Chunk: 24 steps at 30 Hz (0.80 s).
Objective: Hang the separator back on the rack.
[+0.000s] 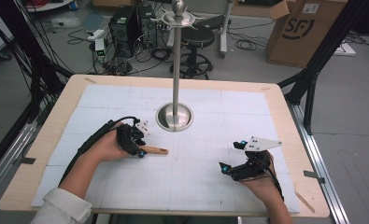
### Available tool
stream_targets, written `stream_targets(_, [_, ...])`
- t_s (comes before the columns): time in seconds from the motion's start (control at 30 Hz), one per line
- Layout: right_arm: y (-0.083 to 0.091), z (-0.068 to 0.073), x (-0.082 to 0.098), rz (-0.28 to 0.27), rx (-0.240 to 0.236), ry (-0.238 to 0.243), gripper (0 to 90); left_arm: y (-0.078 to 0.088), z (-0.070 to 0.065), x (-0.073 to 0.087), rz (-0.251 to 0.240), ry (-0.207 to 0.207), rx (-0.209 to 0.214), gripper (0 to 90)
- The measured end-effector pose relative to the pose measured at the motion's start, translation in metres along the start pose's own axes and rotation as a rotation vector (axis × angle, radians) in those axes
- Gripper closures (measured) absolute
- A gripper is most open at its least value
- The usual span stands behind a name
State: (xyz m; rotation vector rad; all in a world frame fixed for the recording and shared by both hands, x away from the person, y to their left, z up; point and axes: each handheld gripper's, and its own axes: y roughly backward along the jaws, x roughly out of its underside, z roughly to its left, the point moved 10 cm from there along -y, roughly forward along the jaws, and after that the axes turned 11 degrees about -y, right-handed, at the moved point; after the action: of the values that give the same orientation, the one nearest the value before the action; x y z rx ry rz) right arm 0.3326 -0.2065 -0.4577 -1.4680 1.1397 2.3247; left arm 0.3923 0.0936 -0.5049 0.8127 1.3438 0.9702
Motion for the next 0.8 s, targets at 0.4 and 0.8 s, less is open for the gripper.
stream_targets(0.4, [0.0023,0.0006,0.0011,0.001,-0.001,0.001,2.1,-0.0002,-0.0034,-0.0012,0.014,0.006,0.004,66.8])
stream_targets(0.8, [0.0003,0.0023,0.0016,0.009,-0.007,0.003,2.1,-0.0032,-0.0017,-0.0061,0.141,0.014,0.041,67.0])
